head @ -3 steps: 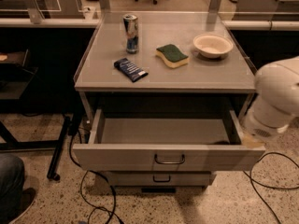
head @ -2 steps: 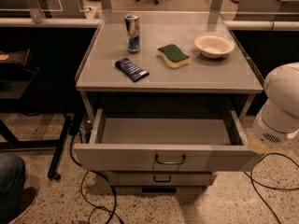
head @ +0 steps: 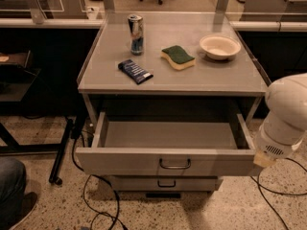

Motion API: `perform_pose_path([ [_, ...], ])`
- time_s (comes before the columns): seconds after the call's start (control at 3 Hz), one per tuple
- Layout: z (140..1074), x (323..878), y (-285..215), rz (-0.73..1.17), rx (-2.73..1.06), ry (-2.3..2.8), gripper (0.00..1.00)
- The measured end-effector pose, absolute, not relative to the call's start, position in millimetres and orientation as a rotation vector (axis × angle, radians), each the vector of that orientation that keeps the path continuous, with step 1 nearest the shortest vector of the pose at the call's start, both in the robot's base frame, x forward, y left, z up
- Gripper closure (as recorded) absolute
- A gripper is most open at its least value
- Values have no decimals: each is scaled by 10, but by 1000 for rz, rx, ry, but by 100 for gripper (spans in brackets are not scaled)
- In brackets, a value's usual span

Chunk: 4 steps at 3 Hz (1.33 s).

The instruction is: Close top drawer

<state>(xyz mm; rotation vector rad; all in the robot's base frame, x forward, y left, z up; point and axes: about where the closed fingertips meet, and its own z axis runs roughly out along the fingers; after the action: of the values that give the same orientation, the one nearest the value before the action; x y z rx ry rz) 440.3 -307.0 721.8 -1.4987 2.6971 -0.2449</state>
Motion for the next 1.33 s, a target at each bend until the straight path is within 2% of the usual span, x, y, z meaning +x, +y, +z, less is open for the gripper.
perform_pose_path([
  [0.67,6723,4206,-2927,-148,-1538,2772,100],
  [1.33,6847,4720,-2827,-208,-1484,2695,100],
])
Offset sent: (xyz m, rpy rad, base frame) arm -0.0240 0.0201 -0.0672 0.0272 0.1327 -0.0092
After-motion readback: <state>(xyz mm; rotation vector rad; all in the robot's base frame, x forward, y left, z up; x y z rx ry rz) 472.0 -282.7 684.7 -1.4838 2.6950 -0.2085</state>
